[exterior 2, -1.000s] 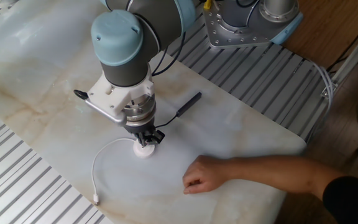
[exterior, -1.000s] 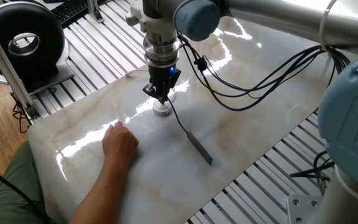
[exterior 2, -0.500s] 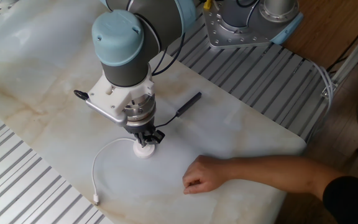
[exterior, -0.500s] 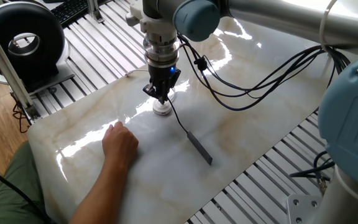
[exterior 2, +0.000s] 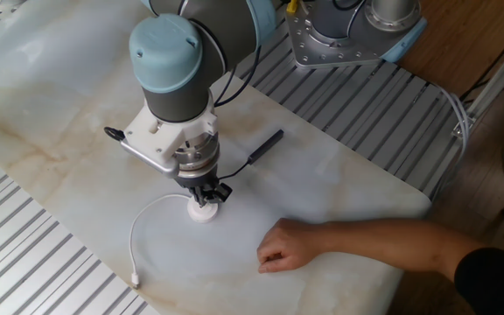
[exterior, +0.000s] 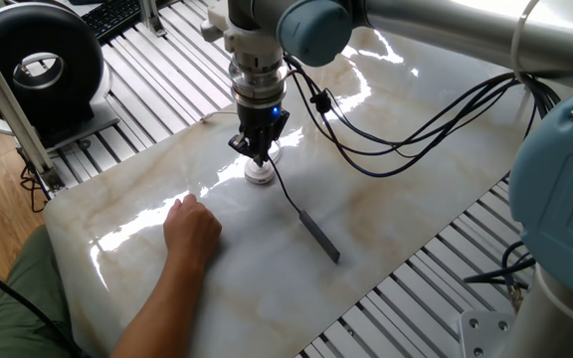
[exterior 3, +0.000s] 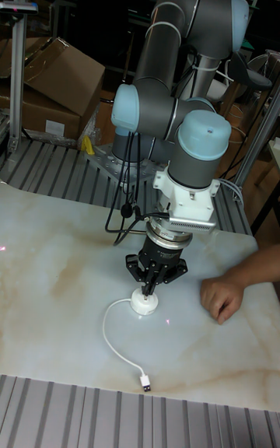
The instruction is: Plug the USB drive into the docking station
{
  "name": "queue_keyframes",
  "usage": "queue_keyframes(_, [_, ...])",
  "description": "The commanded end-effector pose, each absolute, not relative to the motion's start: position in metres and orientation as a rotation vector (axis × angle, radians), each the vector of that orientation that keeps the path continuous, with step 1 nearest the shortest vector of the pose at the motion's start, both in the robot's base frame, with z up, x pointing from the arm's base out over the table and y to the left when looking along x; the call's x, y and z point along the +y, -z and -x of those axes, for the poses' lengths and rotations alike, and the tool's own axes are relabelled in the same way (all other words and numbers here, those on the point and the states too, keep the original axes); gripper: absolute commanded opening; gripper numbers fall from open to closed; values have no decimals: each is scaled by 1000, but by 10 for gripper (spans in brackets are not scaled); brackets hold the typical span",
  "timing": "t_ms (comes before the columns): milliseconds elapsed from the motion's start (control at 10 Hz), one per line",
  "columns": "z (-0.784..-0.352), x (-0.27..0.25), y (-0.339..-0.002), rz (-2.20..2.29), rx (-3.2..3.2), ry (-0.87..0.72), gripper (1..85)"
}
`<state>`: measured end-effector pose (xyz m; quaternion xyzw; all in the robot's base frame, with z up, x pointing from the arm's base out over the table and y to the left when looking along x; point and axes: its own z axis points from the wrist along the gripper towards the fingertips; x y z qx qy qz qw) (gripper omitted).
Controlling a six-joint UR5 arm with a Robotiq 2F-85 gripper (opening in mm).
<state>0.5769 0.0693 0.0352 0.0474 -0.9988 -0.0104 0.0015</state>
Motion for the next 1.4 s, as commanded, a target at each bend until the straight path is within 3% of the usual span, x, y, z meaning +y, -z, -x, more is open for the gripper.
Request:
queue_keyframes(0, [-580, 72, -36, -134, -3139, 59, 13])
queue_keyframes(1300, [-586, 70, -26, -142, -3158, 49, 13])
